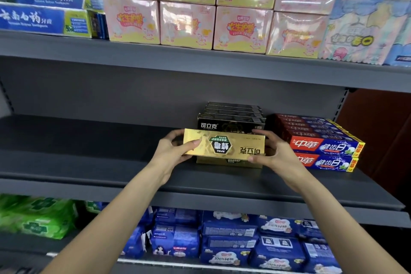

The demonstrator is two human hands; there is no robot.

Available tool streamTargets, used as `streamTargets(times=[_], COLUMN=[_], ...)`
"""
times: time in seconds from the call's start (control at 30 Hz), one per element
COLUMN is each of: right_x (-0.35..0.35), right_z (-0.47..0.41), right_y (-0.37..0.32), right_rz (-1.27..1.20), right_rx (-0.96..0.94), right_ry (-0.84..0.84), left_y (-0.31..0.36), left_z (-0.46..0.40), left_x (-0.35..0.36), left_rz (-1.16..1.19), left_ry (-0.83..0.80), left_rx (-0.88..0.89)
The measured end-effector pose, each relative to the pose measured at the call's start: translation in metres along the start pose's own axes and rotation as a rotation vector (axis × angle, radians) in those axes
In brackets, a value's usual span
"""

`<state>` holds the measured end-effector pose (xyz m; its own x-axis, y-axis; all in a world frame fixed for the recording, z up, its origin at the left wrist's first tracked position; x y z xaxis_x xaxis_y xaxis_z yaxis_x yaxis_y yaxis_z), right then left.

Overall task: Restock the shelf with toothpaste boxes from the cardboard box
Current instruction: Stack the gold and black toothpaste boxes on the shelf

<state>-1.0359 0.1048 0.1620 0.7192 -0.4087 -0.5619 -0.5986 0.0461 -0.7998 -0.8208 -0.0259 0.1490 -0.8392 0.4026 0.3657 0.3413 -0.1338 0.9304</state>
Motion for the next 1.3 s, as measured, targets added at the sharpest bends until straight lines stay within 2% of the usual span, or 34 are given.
streamTargets(times=[0.17,0.3,0.43,0.53,0.63,0.73,0.83,0.9,1.0,1.13,1.3], right_x=[0.015,0.027,0.030,0.032,0.028,0.017,0.007,0.003,-0.003,-0.006,0.003], right_z=[0.002,0.005,0.010,0.008,0.000,-0.007,-0.009,-0.008,-0.007,0.002,0.002], right_y=[-0.007,-0.016,-0.018,-0.020,-0.025,-0.029,-0.031,-0.029,-0.016,0.009,0.019], right_rz=[-0.146,-0.208,-0.238,-0.077,-0.037,0.051,0.224,0.233,0.218,0.124,0.278], right_rx=[0.027,0.072,0.125,0.167,0.119,-0.001,-0.144,-0.205,-0.180,-0.057,-0.034], right_ry=[-0.019,-0.043,-0.213,-0.244,-0.084,0.041,-0.041,-0.104,0.020,0.134,0.218], left_y=[-0.001,-0.008,-0.008,-0.001,0.011,0.025,0.032,0.032,0.023,0.008,0.003], left_z=[-0.002,-0.004,-0.006,-0.008,-0.005,-0.002,-0.004,-0.004,-0.004,-0.006,-0.006], left_x=[0.017,0.024,0.021,0.022,0.031,0.045,0.057,0.065,0.067,0.045,0.033], left_rz=[0.344,0.318,0.127,-0.077,-0.379,-0.751,-1.058,-1.117,-1.042,-1.151,-1.161], left_ry=[0.047,0.055,0.166,0.172,0.009,-0.270,-0.523,-0.586,-0.490,-0.448,-0.359], left_rx=[0.029,-0.028,-0.026,0.023,0.118,0.221,0.238,0.257,0.260,0.325,0.433])
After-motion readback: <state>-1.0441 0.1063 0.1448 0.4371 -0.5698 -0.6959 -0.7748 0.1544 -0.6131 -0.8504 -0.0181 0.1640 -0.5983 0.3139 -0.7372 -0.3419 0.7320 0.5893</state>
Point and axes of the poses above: each hand's wrist, its own z-axis away from the middle knuckle, its own x-axis out of the palm, y = z × x, the point moved 2 cm from there along -z, towards the middle knuckle, and after that the axes turned 13 degrees about z, right-handed, at the moved point
